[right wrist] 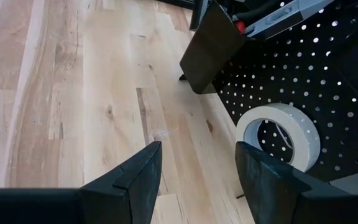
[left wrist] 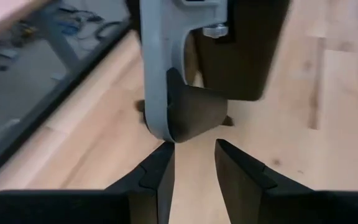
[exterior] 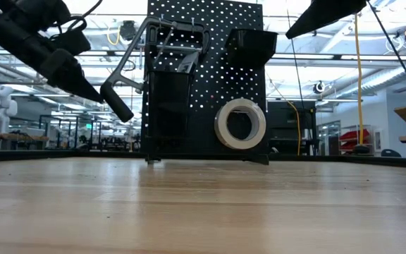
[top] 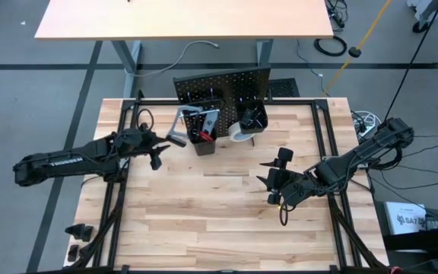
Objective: Hang tools onto peg board
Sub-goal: Hang the hacksaw on the pegboard
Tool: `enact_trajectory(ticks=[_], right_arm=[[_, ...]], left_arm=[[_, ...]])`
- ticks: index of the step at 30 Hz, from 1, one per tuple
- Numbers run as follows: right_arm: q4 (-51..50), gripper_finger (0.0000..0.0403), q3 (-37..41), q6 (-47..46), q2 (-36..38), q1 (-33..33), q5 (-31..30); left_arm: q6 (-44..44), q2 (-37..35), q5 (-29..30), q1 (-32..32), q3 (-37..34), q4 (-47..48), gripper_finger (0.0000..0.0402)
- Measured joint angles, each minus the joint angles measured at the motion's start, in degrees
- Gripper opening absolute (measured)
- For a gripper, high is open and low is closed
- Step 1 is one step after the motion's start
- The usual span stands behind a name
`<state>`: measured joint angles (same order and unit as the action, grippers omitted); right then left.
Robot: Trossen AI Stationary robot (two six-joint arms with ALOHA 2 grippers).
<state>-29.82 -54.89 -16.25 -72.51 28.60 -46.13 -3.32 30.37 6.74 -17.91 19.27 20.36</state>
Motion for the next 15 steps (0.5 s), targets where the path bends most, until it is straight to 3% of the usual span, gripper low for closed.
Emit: enact_trajectory(ticks=[9, 15], right_arm=[[-0.03, 0.0196, 0.00, -0.10, 0.00, 0.00, 0.00], [-0.04, 0.0196, -0.02, -0.15, 0.00, 0.00, 1.19]], left_arm=[[0.24, 0.03, 5.17, -0.14, 0.00, -0.11, 0.0118], [-0.25, 0.15, 2.19, -0.11, 0.00, -0.26, 0.0118]])
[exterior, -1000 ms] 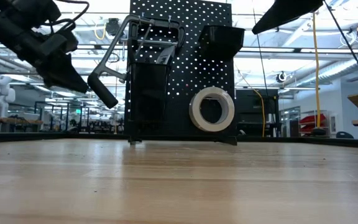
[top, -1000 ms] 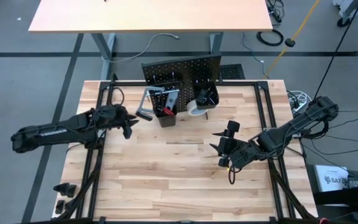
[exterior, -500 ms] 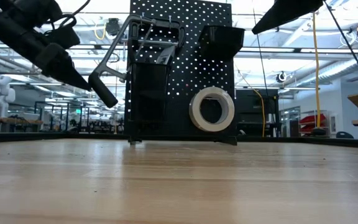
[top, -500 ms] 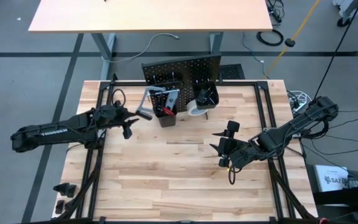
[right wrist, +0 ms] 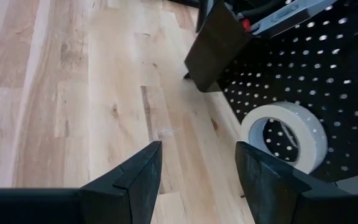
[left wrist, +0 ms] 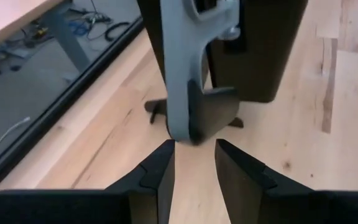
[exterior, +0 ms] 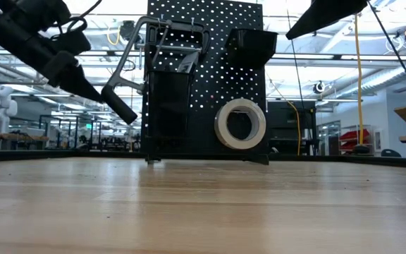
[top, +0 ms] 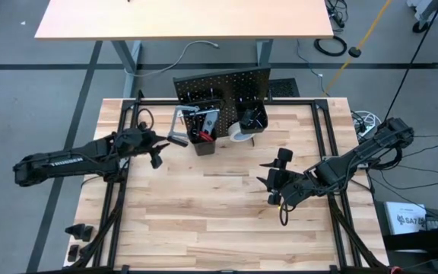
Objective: Hang tools onto peg board
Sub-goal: Hang the hacksaw on the pegboard
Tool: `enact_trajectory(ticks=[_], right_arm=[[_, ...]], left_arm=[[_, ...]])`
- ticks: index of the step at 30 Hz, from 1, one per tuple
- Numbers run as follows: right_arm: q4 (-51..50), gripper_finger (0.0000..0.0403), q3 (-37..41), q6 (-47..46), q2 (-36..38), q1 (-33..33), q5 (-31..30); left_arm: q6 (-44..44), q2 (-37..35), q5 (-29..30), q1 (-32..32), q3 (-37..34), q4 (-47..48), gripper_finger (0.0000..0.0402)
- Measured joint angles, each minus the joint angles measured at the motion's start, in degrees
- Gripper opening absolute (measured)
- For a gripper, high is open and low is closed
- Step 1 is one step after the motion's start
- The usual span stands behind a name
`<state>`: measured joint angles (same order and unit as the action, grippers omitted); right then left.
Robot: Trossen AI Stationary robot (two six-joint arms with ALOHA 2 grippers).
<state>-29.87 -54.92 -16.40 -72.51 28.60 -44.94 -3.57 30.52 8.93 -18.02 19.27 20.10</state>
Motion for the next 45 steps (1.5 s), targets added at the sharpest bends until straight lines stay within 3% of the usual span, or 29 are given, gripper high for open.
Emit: enact_trajectory(ticks=[14, 26, 45], right_arm=[[0.05, 0.0196, 0.00, 0.13, -0.02, 0.00, 0.29], [0.04, 0.0196, 0.00, 0.15, -0.02, 0.00, 0.28], [0.04, 0.0196, -0.02, 0.10, -0.02, 0.00, 0.27]], left_arm=[[-2.18, 1.11, 0.39, -1.69, 0.02, -6.15, 0.0114], [-4.55, 0.94, -3.32, -1.84, 2.19, -6.52, 0.0036], [-4.27, -0.47, -0.55, -1.79, 6.34, -6.41, 0.0035]])
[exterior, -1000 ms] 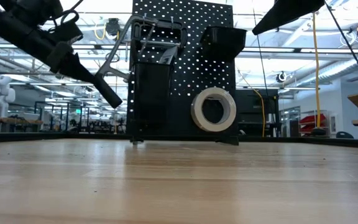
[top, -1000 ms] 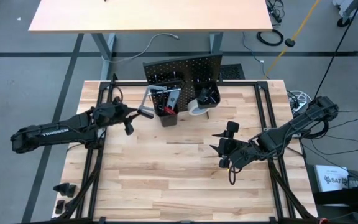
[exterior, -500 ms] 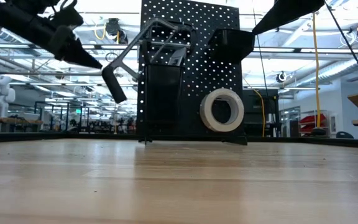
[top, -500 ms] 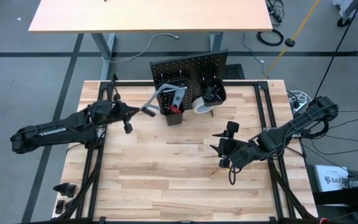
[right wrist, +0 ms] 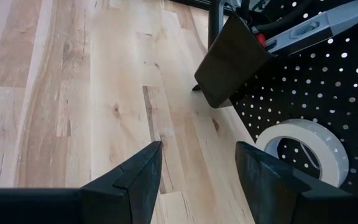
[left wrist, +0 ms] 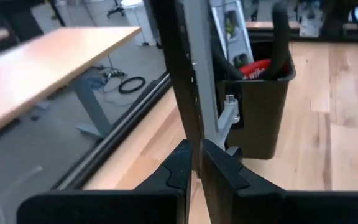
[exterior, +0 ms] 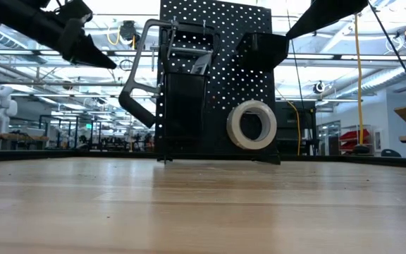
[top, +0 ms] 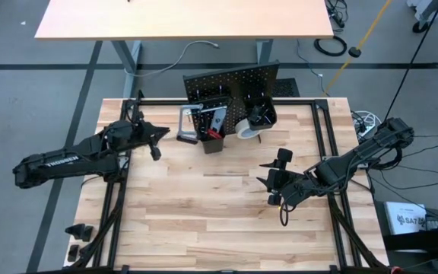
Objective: Hang tools onto peg board
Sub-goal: Hang the hacksaw on the pegboard
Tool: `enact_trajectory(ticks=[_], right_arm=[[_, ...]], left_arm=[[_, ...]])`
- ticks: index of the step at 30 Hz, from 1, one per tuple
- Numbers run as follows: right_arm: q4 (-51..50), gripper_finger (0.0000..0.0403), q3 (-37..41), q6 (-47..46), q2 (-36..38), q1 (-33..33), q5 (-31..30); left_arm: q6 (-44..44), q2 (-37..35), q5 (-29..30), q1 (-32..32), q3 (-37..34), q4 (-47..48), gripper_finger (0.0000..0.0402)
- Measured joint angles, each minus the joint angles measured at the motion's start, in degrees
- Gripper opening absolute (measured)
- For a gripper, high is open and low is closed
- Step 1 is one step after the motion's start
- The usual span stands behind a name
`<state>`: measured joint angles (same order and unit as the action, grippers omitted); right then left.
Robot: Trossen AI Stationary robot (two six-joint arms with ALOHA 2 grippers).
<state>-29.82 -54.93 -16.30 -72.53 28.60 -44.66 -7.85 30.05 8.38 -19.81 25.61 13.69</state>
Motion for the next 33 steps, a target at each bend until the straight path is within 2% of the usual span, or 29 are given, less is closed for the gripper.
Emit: enact_trajectory(ticks=[7, 11, 17, 21, 24, 27, 30, 33], right_arm=[[-0.35, 0.0196, -0.01, -1.00, 0.00, 0.00, 1.40], [-0.35, 0.0196, -0.01, -0.81, 0.00, 0.00, 1.32], [-0.37, 0.0196, -0.01, -0.62, 0.00, -0.03, 1.26], [-0.35, 0.0196, -0.01, -0.73, 0.00, -0.11, 1.20], [-0.37, 0.0196, -0.01, -0.62, 0.00, -0.11, 1.01], [-0.37, 0.0196, -0.01, -0.60, 0.00, -0.15, 0.81], [-0.37, 0.0196, -0.01, -0.60, 0.00, -0.56, 0.73], [-0.37, 0.0196, -0.01, -0.69, 0.00, -0.95, 0.83]], left_arm=[[21.26, -2.15, -1.74, 0.15, 0.00, 1.54, 0.0036], [20.81, -1.99, -9.31, 1.64, 0.00, -4.03, 0.0047], [19.06, -0.92, -12.71, 4.09, 0.00, -20.60, 0.0112], [19.59, -0.84, -12.71, 5.35, 0.74, -24.42, 0.0163], [18.01, -0.55, -12.72, 5.90, 6.79, -17.15, 0.0183], [14.12, 1.88, -10.13, 6.60, 16.62, -4.02, 0.0187], [11.96, 6.16, -4.82, 7.59, 27.07, 11.53, 0.0187], [13.21, 10.98, 3.25, 9.21, 34.94, 26.62, 0.0187]])
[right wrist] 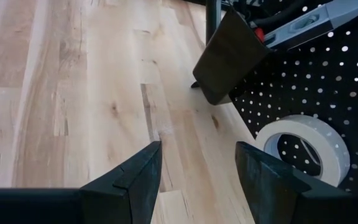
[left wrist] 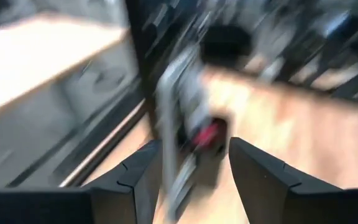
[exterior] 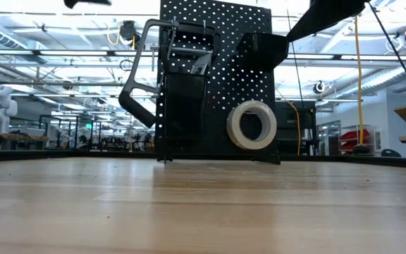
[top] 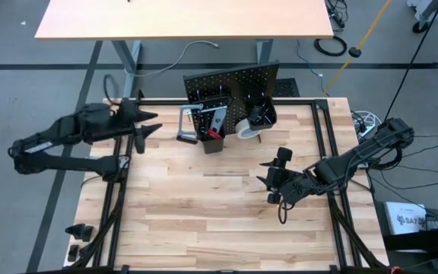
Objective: Hang tools onto peg board
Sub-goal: Hang the hacksaw on the pegboard
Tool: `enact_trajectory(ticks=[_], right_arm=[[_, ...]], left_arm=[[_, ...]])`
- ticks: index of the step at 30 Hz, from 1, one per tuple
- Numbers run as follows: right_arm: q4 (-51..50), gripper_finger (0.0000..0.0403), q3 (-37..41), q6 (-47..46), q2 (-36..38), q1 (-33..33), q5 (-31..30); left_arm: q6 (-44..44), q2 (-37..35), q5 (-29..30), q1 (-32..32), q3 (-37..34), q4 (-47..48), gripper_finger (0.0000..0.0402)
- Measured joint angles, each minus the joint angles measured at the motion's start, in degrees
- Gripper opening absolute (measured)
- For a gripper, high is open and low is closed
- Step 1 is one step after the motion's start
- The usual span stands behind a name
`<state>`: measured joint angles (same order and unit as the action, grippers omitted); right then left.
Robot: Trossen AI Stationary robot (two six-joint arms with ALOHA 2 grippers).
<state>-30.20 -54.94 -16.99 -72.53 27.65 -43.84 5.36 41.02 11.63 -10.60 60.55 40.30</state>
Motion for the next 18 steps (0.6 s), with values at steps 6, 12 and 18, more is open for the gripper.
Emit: enact_trajectory(ticks=[6, 12, 18], right_arm=[[-0.02, 0.0196, 0.00, -0.02, 0.00, -0.60, 0.25], [-0.02, 0.0196, 0.00, -0.11, 0.00, -0.60, 0.46], [-0.02, 0.0196, 0.00, -0.60, 0.00, -0.56, 2.26]], left_arm=[[4.64, 9.80, 11.55, 4.58, 2.03, 12.93, 0.0187], [-2.08, 16.46, 10.13, 5.38, 1.86, 12.00, 0.0187], [-7.83, 15.72, 3.39, -2.89, 1.86, 11.46, 0.0187]])
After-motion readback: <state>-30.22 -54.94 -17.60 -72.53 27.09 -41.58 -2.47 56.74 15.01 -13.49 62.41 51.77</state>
